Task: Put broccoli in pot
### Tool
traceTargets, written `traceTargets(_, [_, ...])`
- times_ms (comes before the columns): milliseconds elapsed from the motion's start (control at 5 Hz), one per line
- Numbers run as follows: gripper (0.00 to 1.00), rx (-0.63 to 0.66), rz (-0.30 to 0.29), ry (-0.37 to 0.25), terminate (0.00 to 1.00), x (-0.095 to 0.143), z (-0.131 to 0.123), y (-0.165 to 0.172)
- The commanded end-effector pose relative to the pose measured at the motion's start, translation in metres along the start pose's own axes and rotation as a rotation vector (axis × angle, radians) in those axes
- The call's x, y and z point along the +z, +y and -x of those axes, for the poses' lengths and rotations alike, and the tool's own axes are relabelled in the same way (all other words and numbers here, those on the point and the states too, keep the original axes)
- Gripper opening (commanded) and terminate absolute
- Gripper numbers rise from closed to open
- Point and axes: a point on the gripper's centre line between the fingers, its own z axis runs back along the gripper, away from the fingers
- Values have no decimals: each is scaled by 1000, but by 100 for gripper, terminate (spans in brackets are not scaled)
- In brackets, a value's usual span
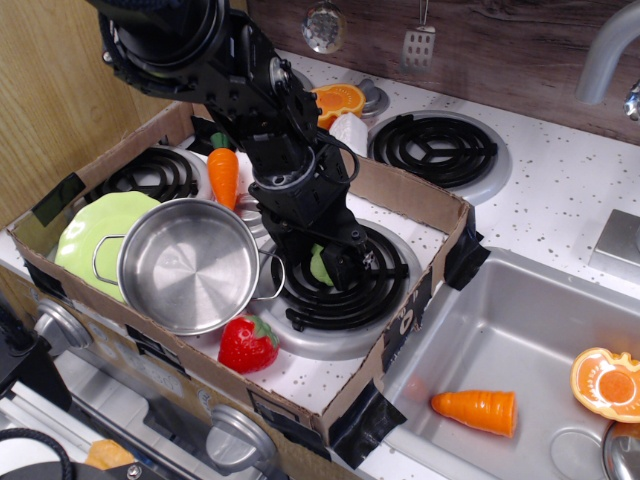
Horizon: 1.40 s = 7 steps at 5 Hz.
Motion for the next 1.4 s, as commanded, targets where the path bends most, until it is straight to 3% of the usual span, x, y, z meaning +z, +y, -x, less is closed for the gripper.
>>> traceTargets(0, [0,-52,-78,-22,0,27,-19,4])
traceTargets(400, [0,-83,-149,5,0,83,-51,9])
traceTargets(1000, [0,127,-244,44,0,115,7,34])
traceTargets(1200, [0,154,-231,74,0,109,19,43])
